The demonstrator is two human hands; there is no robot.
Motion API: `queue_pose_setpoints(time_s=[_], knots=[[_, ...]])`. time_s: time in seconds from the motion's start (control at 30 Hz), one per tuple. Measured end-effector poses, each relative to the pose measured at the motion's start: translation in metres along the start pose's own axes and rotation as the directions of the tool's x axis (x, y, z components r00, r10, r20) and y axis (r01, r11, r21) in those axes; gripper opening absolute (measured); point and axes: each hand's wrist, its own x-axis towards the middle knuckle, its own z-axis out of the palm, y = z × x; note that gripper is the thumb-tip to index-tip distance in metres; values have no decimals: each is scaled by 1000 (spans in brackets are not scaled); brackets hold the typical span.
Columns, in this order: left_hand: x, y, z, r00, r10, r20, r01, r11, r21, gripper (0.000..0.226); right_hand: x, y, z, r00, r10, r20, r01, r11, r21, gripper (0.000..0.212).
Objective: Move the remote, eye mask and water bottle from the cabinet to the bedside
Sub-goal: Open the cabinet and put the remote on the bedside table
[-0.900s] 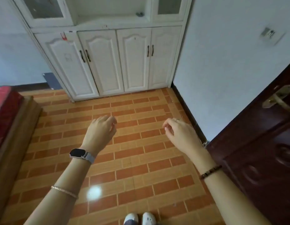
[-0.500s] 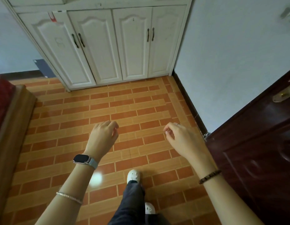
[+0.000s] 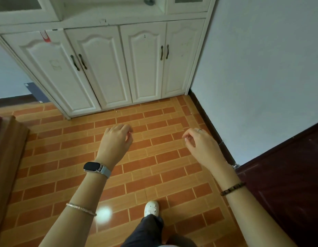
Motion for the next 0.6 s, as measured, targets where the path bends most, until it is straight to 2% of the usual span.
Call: queue_pose_setpoints(time_s=[0.27,0.43,0.6], knots=[[89,-28,10,999,38,23,-39,999,23,8,82,18,-5,995,75,-68,-77,997,-30,13],[133,-29,35,996,38,76,-39,999,20,7,133,43,-4,995,77,-66,-78,997,-8,11],[189,-22,59,997,35,68,-36,999,10,6,194,77,-1,996,65,-63,-64,998,25,10]])
